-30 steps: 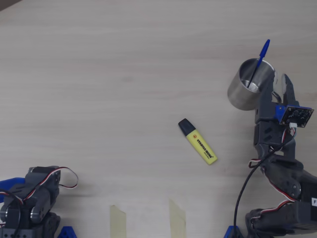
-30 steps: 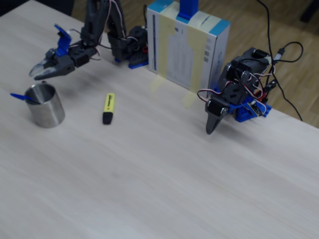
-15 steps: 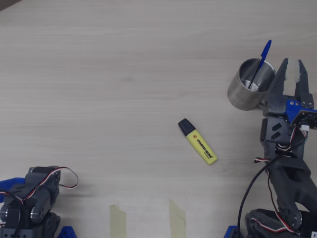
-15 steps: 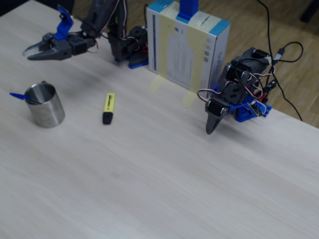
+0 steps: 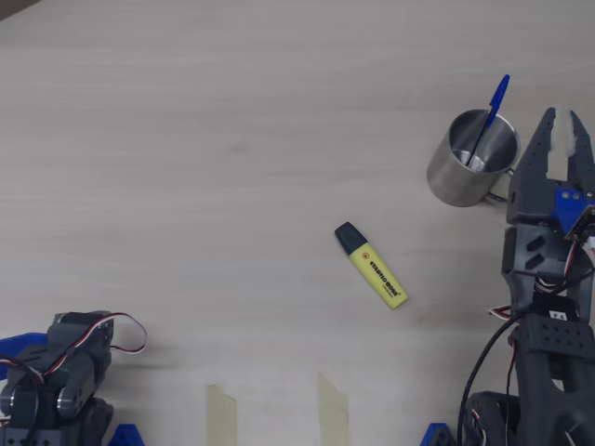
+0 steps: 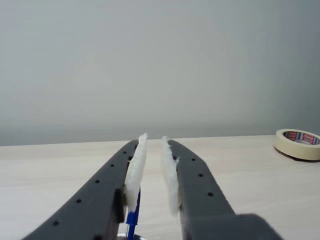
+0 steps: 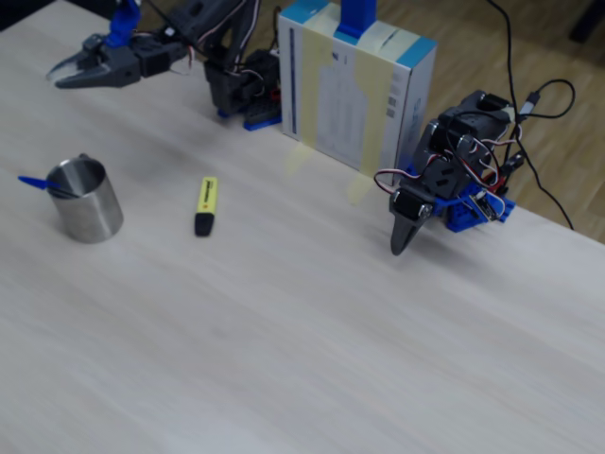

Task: Grab the blue pen and put it in the silver cup.

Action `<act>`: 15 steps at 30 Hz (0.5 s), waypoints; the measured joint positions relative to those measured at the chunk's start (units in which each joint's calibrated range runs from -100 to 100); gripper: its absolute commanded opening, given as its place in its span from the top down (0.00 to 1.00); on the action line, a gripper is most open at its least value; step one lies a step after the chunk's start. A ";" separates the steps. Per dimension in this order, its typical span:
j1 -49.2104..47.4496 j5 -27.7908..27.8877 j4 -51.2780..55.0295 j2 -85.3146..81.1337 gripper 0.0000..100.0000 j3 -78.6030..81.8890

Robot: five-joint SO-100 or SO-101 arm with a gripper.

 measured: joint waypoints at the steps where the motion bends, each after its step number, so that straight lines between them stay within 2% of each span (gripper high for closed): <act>1: 0.00 0.00 1.59 -1.33 0.98 0.00; 9: 0.00 0.00 14.90 -11.25 0.98 0.98; 15: 0.00 0.00 17.16 -19.33 0.98 7.59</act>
